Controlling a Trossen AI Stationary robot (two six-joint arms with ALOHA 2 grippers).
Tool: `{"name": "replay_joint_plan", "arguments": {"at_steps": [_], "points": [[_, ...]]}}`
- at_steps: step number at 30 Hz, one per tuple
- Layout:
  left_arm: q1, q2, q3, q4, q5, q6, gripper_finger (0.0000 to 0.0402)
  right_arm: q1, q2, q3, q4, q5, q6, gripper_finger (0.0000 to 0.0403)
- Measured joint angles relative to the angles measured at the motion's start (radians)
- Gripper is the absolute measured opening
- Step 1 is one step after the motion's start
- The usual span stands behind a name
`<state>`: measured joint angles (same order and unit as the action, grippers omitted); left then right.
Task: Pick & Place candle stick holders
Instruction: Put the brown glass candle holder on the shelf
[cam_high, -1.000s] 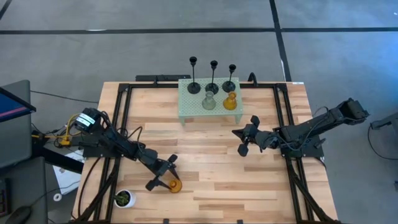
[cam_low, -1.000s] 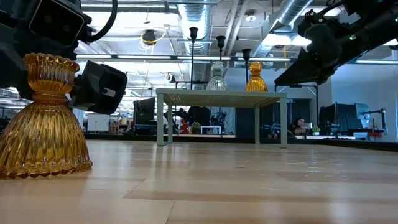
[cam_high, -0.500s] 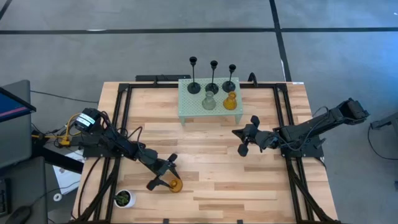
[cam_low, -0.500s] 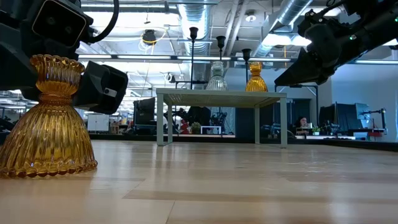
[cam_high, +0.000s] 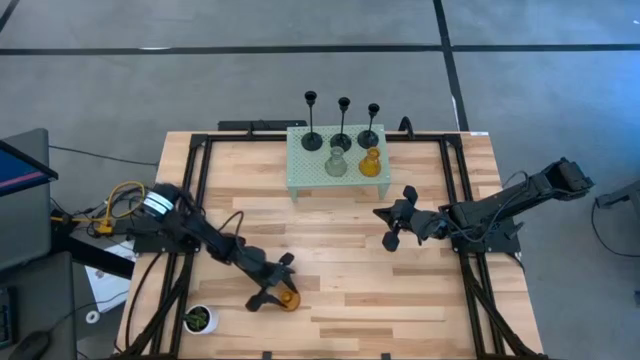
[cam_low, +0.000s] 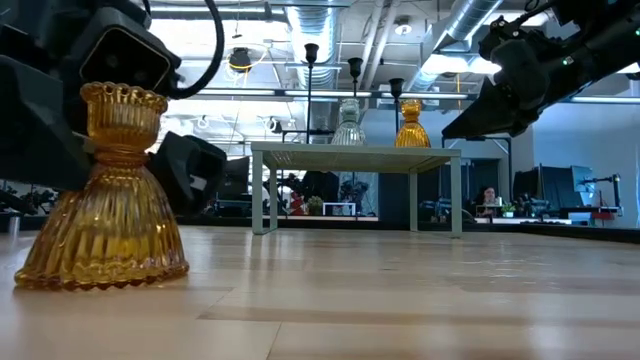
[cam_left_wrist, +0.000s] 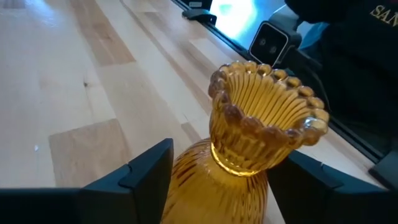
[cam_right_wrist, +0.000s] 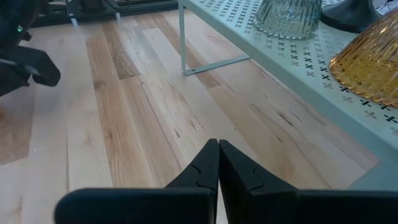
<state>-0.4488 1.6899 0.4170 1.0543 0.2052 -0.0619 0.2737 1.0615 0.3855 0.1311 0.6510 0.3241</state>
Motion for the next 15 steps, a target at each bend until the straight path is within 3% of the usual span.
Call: {"name": "replay_joint_plan", "arguments": {"at_steps": [7, 15], "points": [[0.0, 0.013, 0.036, -0.005, 0.021, 0.001, 0.025, 0.0, 0.0, 0.0, -0.01, 0.0, 0.017, 0.0], [0.0, 0.012, 0.037, 0.003, 0.02, 0.001, 0.0236, 0.0, 0.0, 0.0, -0.023, 0.0, 0.018, 0.0]]}}
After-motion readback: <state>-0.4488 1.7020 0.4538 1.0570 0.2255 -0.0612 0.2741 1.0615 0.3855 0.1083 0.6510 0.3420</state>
